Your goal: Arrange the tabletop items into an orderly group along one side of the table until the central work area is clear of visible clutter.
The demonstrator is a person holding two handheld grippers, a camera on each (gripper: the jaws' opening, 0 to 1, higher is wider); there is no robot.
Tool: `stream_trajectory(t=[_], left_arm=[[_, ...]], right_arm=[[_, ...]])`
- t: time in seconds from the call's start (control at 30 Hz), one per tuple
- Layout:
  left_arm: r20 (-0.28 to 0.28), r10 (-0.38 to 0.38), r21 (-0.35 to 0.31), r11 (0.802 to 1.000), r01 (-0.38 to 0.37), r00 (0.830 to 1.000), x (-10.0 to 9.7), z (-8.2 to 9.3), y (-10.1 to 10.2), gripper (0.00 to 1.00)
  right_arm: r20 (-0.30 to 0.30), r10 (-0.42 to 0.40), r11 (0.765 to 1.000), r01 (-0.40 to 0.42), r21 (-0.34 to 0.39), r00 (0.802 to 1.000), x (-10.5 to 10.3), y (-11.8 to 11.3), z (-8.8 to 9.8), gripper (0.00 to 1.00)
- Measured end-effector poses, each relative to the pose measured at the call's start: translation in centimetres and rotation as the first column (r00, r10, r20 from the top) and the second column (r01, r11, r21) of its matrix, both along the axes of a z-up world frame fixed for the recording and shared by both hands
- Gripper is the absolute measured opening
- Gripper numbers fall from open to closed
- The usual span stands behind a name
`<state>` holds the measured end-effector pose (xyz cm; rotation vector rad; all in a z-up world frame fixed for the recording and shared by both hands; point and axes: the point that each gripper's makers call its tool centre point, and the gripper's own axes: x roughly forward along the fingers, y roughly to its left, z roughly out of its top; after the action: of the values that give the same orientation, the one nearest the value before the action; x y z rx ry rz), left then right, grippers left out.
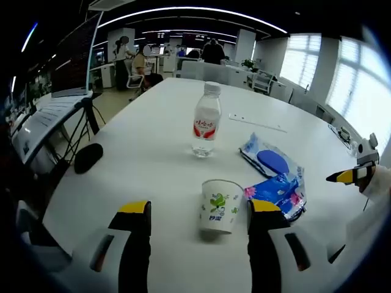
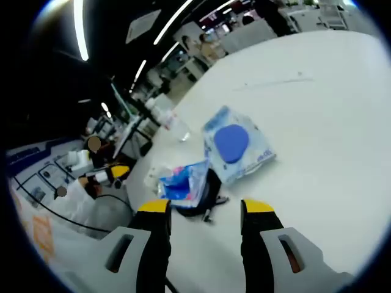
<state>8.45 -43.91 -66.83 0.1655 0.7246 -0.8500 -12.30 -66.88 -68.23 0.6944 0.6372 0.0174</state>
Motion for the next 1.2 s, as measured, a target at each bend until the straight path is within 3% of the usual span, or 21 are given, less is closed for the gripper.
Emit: stream_trajectory(t=[0.3, 0.4, 0.47, 0.63, 0.73, 0.9, 1.03, 1.2], left_arm=[[-0.022, 0.012, -0.01, 1.0, -0.012, 1.0, -0.1, -0.7, 0.4, 0.62], [-0.017, -0.045, 0.029, 0.999, 0.045, 0.999, -0.7, -1.3, -0.2, 0.61], [-0.016, -0.08, 0.063, 0.995, 0.081, 0.997, -1.0, -1.9, -0.6, 0.6], [-0.044, -0.104, 0.052, 0.993, 0.106, 0.994, -1.2, -2.9, -2.1, 0.59], [-0.049, -0.149, 0.088, 0.984, 0.153, 0.988, -1.2, -3.8, -3.2, 0.58], [-0.078, -0.155, 0.08, 0.984, 0.161, 0.985, -1.3, -4.9, -4.5, 0.57], [-0.102, -0.182, 0.123, 0.973, 0.193, 0.978, -1.8, -6.1, -4.6, 0.56], [-0.173, -0.128, 0.095, 0.985, 0.146, 0.977, -1.9, -7.4, -4.8, 0.56]], right_arm=[[0.001, 0.056, 0.998, -0.056, 0.021, 0.998, 3.7, 2.1, 0.8, 0.41], [-0.003, 0.065, 0.998, -0.065, 0.026, 0.998, 3.9, 2.7, 0.6, 0.41], [-0.016, 0.072, 0.997, -0.071, 0.031, 0.997, 3.6, 3.3, 0.2, 0.41], [-0.05, 0.082, 0.996, -0.08, 0.045, 0.995, 2.0, 4.8, -0.8, 0.41], [-0.069, 0.089, 0.995, -0.085, 0.047, 0.994, 1.0, 5.2, -1.3, 0.41], [-0.078, 0.08, 0.996, -0.076, 0.055, 0.994, 0.2, 5.3, -1.3, 0.41], [-0.075, 0.067, 0.997, -0.063, 0.049, 0.995, 0.1, 4.9, -1.1, 0.41], [-0.067, 0.052, 0.997, -0.048, 0.058, 0.996, 0.2, 4.7, -1.0, 0.41]])
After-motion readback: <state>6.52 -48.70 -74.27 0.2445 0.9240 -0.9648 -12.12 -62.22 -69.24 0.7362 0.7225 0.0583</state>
